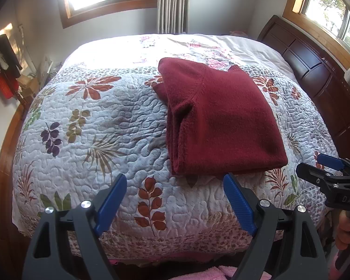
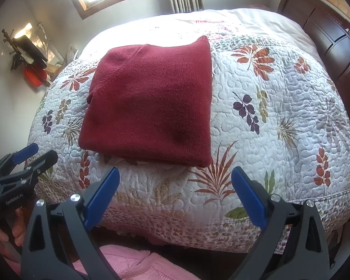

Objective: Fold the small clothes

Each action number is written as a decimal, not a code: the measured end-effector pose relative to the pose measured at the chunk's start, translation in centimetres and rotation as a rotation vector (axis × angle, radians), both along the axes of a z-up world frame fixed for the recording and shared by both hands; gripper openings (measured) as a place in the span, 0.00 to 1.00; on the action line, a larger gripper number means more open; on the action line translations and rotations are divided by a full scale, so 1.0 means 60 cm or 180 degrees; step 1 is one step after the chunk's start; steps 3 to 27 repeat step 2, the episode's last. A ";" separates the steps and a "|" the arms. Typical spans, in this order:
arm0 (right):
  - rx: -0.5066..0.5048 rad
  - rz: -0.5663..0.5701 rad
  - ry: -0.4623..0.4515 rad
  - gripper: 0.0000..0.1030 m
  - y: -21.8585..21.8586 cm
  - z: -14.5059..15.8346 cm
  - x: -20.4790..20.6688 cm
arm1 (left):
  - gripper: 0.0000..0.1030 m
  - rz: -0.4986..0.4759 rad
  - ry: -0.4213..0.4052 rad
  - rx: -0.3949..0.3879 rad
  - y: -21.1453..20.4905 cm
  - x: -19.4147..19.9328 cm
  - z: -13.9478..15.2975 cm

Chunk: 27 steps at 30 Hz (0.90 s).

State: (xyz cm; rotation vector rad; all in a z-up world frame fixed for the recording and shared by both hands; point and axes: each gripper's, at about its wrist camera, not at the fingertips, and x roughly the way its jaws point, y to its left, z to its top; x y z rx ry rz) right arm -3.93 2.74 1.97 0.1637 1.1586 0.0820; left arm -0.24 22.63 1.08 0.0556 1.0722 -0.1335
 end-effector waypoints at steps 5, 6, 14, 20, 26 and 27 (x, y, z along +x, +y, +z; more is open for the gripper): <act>-0.0025 -0.0001 0.0014 0.93 0.001 -0.002 -0.002 | 0.83 0.0000 0.0008 -0.0011 0.000 -0.001 0.000; -0.0025 -0.0001 0.0014 0.93 0.001 -0.002 -0.002 | 0.83 0.0000 0.0008 -0.0011 0.000 -0.001 0.000; -0.0025 -0.0001 0.0014 0.93 0.001 -0.002 -0.002 | 0.83 0.0000 0.0008 -0.0011 0.000 -0.001 0.000; -0.0025 -0.0001 0.0014 0.93 0.001 -0.002 -0.002 | 0.83 0.0000 0.0008 -0.0011 0.000 -0.001 0.000; -0.0025 -0.0001 0.0014 0.93 0.001 -0.002 -0.002 | 0.83 0.0000 0.0008 -0.0011 0.000 -0.001 0.000; -0.0025 -0.0001 0.0014 0.93 0.001 -0.002 -0.002 | 0.83 0.0000 0.0008 -0.0011 0.000 -0.001 0.000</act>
